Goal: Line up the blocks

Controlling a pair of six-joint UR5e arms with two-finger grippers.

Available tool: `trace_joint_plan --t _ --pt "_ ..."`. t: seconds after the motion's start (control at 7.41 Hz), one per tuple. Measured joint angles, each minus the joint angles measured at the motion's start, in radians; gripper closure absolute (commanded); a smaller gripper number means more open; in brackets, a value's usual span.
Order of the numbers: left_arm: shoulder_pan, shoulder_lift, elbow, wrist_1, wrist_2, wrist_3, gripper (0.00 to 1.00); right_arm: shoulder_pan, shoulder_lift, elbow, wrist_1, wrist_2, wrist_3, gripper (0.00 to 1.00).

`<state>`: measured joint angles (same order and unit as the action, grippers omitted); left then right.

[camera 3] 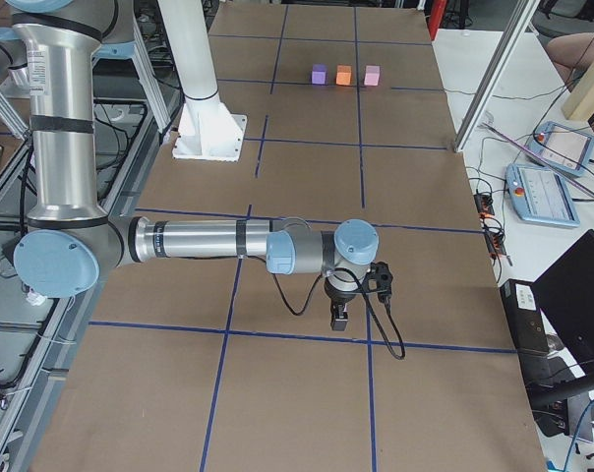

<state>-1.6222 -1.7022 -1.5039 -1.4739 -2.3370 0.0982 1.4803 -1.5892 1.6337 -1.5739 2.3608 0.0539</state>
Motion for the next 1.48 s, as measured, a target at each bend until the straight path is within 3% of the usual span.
trace_joint_plan --t 0.27,0.67,1.48 --pt "-0.006 0.0 -0.002 0.0 -0.006 -0.01 0.0 0.0 0.0 0.0 -0.001 0.0 0.0 0.0" --pt "-0.005 -0.005 0.001 -0.029 -0.005 -0.173 0.0 0.0 0.0 0.0 0.0 0.0 0.0 0.0" --pt "-0.005 0.008 -0.007 -0.111 -0.002 -0.193 0.0 0.0 0.0 0.0 0.0 0.0 0.0 0.0"
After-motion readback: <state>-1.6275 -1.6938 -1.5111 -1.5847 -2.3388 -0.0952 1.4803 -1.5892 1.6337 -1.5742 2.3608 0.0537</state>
